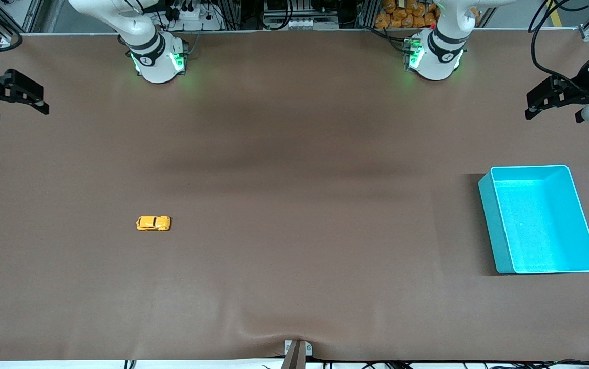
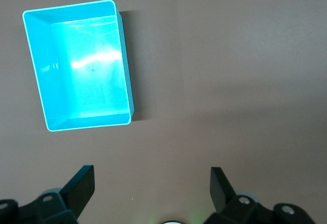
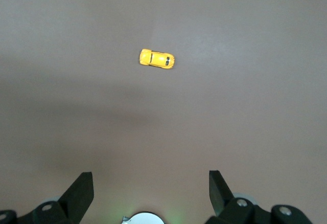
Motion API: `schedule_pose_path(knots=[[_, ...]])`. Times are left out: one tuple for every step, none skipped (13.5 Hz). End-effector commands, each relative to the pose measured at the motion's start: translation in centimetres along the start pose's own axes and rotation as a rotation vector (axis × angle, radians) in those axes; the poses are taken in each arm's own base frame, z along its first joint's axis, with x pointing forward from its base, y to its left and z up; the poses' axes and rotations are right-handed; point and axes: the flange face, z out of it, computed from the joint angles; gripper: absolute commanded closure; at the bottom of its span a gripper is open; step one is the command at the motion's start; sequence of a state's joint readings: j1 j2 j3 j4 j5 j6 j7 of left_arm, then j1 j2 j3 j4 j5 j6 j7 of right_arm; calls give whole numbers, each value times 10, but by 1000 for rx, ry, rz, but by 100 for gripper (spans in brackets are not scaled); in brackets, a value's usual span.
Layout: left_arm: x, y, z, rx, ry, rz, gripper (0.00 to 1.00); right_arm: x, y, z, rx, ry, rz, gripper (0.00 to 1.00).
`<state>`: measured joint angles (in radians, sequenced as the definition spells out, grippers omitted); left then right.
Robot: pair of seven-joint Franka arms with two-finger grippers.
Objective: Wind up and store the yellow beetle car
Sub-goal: 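Reach the open right gripper over the yellow beetle car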
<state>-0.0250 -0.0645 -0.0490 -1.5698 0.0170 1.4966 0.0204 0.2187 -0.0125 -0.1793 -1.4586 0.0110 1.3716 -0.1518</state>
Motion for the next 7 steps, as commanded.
schedule_pose_path(knots=[[3,0,-5,-16,12,11,0,7,-12,21,-2,-44,-40,0],[3,0,-4,-16,11,11,0,15,-24,33,-8,-70,-63,0],[3,0,-4,-16,11,11,0,18,-35,48,-20,-95,-98,0],[3,0,-5,-16,12,11,0,22,-48,66,-69,-116,-151,0],[3,0,-4,-16,11,11,0,26,-60,84,-111,-120,-185,0],[3,0,-4,-17,11,11,0,30,-63,105,-124,-124,-199,0],[3,0,-5,-17,12,11,0,33,-64,122,-127,-123,-209,0]])
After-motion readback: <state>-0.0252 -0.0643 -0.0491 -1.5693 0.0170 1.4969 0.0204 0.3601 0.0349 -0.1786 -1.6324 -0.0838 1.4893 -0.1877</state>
